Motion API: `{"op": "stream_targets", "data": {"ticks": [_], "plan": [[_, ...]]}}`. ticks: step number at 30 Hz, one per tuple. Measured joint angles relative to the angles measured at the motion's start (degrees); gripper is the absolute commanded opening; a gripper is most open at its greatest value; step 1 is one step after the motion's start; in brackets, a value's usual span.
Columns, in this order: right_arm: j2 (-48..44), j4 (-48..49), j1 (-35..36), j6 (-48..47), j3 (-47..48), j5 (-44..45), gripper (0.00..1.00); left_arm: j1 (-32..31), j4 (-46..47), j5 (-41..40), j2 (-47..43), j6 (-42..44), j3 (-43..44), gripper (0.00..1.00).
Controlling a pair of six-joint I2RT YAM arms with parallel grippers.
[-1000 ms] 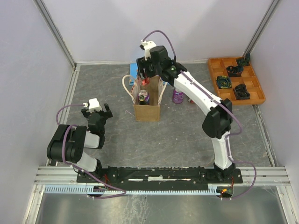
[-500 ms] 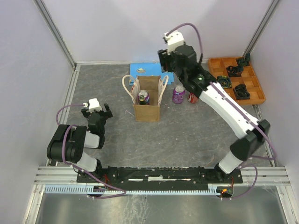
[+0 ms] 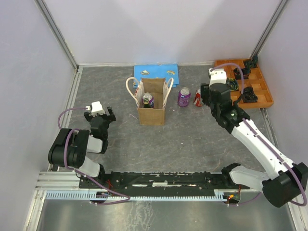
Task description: Take the beverage out of the canvas bag
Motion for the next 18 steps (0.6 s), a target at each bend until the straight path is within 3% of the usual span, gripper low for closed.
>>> {"op": "stream_targets", "data": {"ticks": [9, 18], "plan": [[-1.2, -0.9, -1.5, 6.8, -14.4, -5.4, 0.0, 0.0, 0.0, 0.0, 0.0, 0.0, 0.0, 0.99], [1.8, 8.5, -3.7, 9.7, -19.5, -10.6, 0.0, 0.0, 0.0, 0.0, 0.0, 0.0, 0.0, 0.99]]}}
